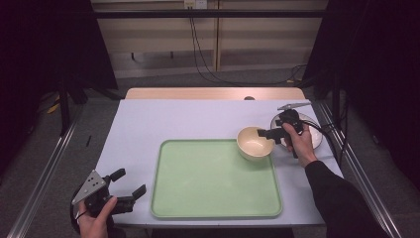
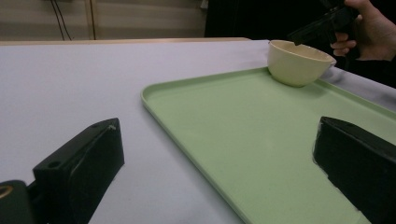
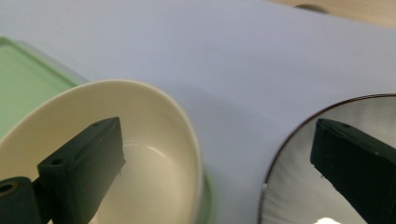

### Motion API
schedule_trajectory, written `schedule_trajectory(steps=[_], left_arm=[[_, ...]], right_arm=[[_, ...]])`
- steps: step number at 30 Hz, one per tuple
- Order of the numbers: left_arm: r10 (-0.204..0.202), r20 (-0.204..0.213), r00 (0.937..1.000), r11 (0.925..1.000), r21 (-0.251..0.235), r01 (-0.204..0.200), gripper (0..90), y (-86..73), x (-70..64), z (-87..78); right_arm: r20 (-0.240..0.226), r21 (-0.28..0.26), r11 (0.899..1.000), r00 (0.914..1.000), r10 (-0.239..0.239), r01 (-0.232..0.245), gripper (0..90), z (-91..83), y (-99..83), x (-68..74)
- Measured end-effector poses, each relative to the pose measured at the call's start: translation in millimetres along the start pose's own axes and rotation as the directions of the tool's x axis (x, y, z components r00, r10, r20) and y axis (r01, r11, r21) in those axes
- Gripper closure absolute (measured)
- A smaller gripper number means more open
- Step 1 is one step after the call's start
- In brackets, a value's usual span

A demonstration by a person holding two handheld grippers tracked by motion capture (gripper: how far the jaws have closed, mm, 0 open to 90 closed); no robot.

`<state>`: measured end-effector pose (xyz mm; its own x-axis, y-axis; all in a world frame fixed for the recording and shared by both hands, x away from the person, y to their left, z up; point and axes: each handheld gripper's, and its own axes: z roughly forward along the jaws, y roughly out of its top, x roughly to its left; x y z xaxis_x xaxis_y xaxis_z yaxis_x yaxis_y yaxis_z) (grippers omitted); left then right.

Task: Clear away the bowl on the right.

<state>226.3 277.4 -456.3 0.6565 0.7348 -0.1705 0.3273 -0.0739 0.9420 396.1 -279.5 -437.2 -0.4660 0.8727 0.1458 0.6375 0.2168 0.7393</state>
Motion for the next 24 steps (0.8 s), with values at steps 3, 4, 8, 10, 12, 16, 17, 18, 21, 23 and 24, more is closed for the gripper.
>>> schedule_trajectory(steps=[3, 4, 8, 10, 12, 16, 17, 18, 21, 23, 24], left_arm=[[0.004, 0.002, 1.0, 1.0, 0.002, -0.004, 1.9, 0.0, 0.5, -0.1], [0.003, 0.003, 1.0, 1.0, 0.002, -0.003, 1.9, 0.0, 0.4, -0.2], [-0.002, 0.002, 1.0, 1.0, -0.001, 0.002, 1.9, 0.0, 0.2, 0.0], [0.01, 0.007, 0.9999, 0.9999, 0.009, -0.01, 1.9, 0.1, 0.8, -0.4], [0.013, 0.005, 0.9999, 0.9999, 0.01, -0.013, 1.9, 0.1, 1.2, -0.7], [-0.003, -0.004, 1.0, 1.0, -0.003, 0.003, 1.9, -0.1, 0.1, 0.2], [0.003, -0.001, 1.0, 1.0, 0.002, -0.003, 1.9, 0.0, 0.5, -0.1], [0.002, 0.002, 1.0, 1.0, 0.001, -0.002, 1.9, 0.0, 0.6, -0.2], [0.002, 0.001, 1.0, 1.0, 0.002, -0.002, 1.9, 0.1, 0.5, -0.1], [0.013, 0.004, 0.9999, 0.9999, 0.01, -0.013, 1.9, 0.1, 1.1, -0.6], [0.013, 0.004, 0.9999, 0.9999, 0.01, -0.013, 1.9, 0.1, 1.2, -0.6]], right_arm=[[-0.001, -0.028, 1.0, 1.0, 0.007, -0.007, 3.2, -5.2, -1.1, -0.5], [-0.005, -0.039, 0.999, 1.0, 0.005, -0.005, 1.5, -7.4, -1.4, -0.2], [0.0, -0.046, 0.999, 1.0, -0.003, 0.003, 2.0, -12.4, -3.6, 0.6], [0.003, -0.033, 0.999, 0.9999, -0.013, 0.014, 2.8, -15.5, -4.7, 0.9], [0.003, -0.045, 0.999, 0.9998, -0.018, 0.018, 2.0, -19.1, -5.7, 0.5], [0.021, -0.067, 0.997, 0.9994, -0.028, 0.03, 1.7, -26.5, -8.6, 1.5], [0.026, -0.071, 0.997, 0.9991, -0.032, 0.034, 1.7, -28.5, -10.0, 2.0], [0.028, -0.068, 0.997, 0.9989, -0.036, 0.038, 1.9, -29.4, -10.9, 2.2], [0.03, -0.071, 0.996, 0.9986, -0.045, 0.047, 2.0, -34.9, -13.9, 2.4], [0.028, -0.071, 0.997, 0.9988, -0.039, 0.041, 2.2, -39.6, -15.0, 2.6], [0.026, -0.071, 0.997, 0.9991, -0.034, 0.036, 2.1, -41.6, -15.6, 2.4]])
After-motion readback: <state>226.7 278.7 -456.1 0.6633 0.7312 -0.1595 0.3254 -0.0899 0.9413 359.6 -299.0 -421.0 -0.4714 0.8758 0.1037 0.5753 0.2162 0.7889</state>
